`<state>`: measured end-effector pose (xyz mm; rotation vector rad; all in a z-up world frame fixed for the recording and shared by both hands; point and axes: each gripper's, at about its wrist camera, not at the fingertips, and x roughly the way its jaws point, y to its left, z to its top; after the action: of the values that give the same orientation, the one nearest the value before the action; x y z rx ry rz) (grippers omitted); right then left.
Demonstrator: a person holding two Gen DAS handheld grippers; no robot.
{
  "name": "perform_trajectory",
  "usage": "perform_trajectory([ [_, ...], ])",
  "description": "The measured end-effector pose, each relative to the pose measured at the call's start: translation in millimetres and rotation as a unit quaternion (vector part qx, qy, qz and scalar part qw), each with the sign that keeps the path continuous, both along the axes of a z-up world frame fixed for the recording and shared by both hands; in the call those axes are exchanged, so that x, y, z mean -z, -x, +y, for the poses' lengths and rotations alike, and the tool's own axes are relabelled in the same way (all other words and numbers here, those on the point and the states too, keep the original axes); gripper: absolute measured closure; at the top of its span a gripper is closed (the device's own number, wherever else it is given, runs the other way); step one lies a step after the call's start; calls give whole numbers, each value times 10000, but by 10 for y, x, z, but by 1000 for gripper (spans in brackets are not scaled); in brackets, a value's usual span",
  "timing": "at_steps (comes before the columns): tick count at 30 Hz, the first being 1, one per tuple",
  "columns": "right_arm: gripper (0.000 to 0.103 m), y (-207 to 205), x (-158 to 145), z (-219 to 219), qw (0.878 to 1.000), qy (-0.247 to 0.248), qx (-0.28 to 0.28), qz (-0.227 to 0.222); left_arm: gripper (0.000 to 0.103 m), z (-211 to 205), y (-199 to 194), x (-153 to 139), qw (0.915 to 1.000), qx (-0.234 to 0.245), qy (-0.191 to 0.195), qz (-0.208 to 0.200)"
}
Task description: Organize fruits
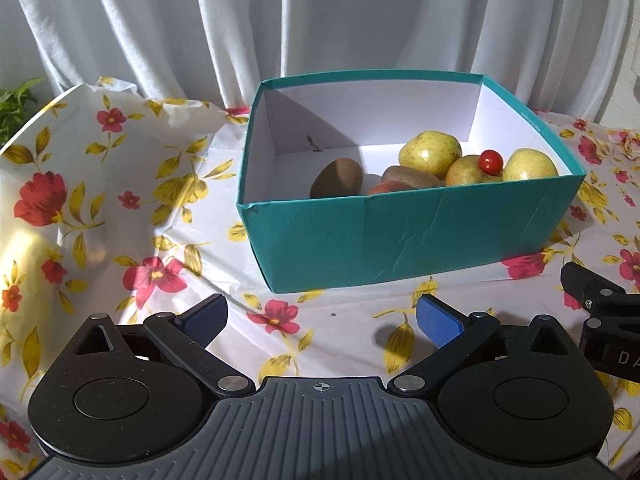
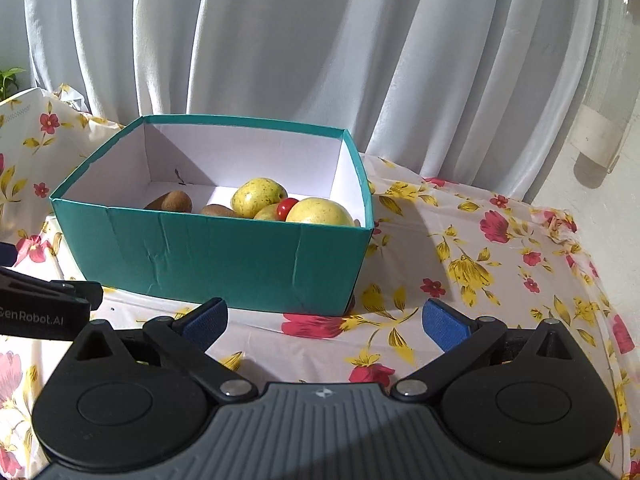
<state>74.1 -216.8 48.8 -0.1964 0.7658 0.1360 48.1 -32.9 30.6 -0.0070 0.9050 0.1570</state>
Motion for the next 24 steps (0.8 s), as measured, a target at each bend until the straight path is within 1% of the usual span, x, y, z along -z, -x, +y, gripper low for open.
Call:
perform_trajectory([
  [2, 0, -11, -2, -13, 9999, -24, 59, 118, 0, -9, 6, -11, 10000, 34, 60, 2],
  [7, 0, -123, 56, 18, 9970, 215, 235, 712, 0, -27, 42, -82, 9999, 48, 43, -139],
  [10, 0, -134, 87, 51, 9953, 335, 202, 887, 0, 22, 57, -120, 9994, 98, 282, -197],
  [12, 0, -148, 77, 94, 9947, 399, 156, 937, 0, 54, 49, -135, 9988, 161, 440, -171],
  [14, 0, -182, 47, 143, 9940, 473, 114, 985, 0, 71, 25, -150, 9983, 232, 520, -105],
  [16, 0, -226, 21, 199, 9930, 538, 84, 1047, 0, 67, -12, -174, 9986, 242, 476, -38],
  [19, 0, -309, 4, 293, 9908, 649, 44, 1187, 0, 21, -95, -222, 9991, 326, 251, 110],
  [24, 0, -454, 18, 397, 9871, 776, 33, 1398, 0, -57, -218, -291, 9989, 442, 0, 125],
])
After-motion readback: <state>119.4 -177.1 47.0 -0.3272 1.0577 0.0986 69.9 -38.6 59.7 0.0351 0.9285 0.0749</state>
